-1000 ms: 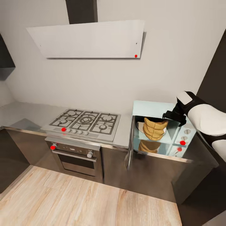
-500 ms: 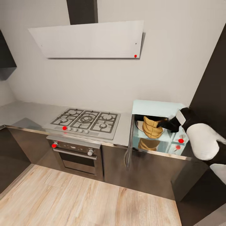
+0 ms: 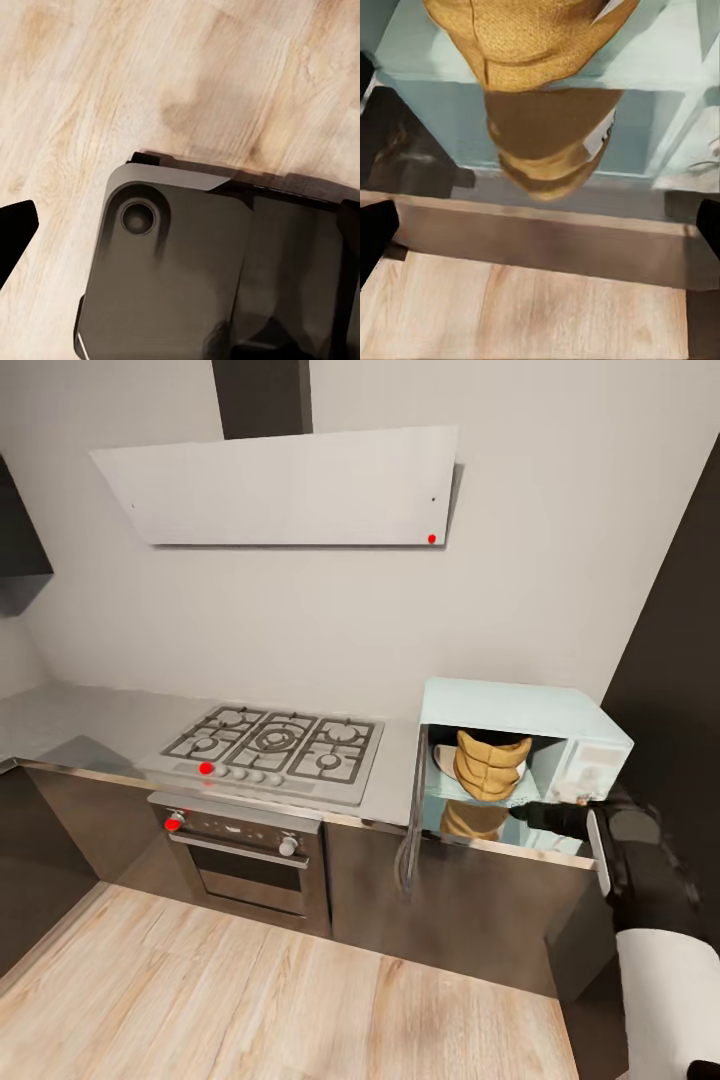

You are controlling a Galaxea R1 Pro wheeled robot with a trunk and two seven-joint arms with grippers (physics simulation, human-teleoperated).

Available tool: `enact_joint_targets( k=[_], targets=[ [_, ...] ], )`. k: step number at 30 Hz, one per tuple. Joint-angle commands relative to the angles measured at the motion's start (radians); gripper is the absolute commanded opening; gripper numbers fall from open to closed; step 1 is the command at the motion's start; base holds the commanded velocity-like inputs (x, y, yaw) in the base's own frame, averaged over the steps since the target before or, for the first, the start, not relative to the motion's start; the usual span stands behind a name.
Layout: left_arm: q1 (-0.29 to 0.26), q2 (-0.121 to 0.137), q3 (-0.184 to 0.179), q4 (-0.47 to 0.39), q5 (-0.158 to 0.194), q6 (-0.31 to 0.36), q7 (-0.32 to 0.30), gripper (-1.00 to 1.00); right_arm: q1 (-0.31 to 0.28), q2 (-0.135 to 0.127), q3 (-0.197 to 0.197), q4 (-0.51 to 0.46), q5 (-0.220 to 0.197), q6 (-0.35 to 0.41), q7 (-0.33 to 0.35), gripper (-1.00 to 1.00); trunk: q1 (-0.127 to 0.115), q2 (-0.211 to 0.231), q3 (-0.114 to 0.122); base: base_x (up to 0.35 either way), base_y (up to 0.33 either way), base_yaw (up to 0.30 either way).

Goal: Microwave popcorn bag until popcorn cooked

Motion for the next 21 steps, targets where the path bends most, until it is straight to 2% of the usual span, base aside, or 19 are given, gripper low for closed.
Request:
enact_joint_targets(
  k=[1,2,4,6,9,12,14,16,18,21],
  targets=[
    [-0.001,-0.001,0.002,0.001,0.001,-0.003,0.001,1.00,0.052,0.031,-0.001,-0.056,0.012,-0.043,0.017,1.00,0.001,-0.002,-0.002,0.000,0.000,0.000],
    [-0.001,-0.001,0.002,0.001,0.001,-0.003,0.000,1.00,0.106,0.069,0.000,-0.125,0.012,-0.092,0.021,1.00,0.001,-0.002,-0.002,0.000,0.000,0.000],
    [-0.001,-0.001,0.002,0.001,0.001,-0.003,0.000,1.00,0.197,0.125,0.016,-0.249,0.018,-0.180,0.023,1.00,0.001,-0.002,-0.002,0.000,0.000,0.000],
    [-0.001,-0.002,0.004,0.001,0.001,-0.003,0.000,1.00,0.265,0.153,0.062,-0.339,0.021,-0.263,0.012,1.00,0.001,-0.002,-0.002,0.000,0.000,0.000],
    [-0.001,-0.002,0.006,0.001,0.006,-0.003,0.000,1.00,0.288,0.163,0.081,-0.349,0.022,-0.377,-0.013,1.00,0.001,-0.002,-0.002,0.000,0.000,0.000],
    [-0.001,0.001,0.007,0.001,0.007,-0.003,0.000,1.00,0.292,0.165,0.083,-0.343,0.014,-0.447,-0.032,1.00,0.001,-0.002,-0.002,0.000,0.000,0.000],
    [-0.001,0.001,0.005,0.001,0.004,-0.003,0.000,1.00,0.292,0.166,0.083,-0.302,0.014,-0.497,-0.049,1.00,0.001,-0.002,-0.002,0.005,0.000,0.000],
    [-0.001,0.001,0.003,0.001,0.002,-0.003,0.000,1.00,0.291,0.166,0.093,-0.230,0.020,-0.555,-0.113,1.00,0.001,-0.002,-0.002,0.209,0.000,0.000],
    [-0.001,0.001,0.003,0.001,0.003,-0.003,0.000,1.00,0.291,0.166,0.120,-0.192,0.020,-0.618,-0.195,1.00,0.001,-0.002,-0.002,0.303,0.000,0.000],
    [-0.001,0.001,0.004,0.001,0.004,-0.003,0.000,1.00,0.291,0.167,0.153,-0.179,0.018,-0.643,-0.238,1.00,0.001,-0.002,-0.002,0.231,0.000,0.000]
  ],
)
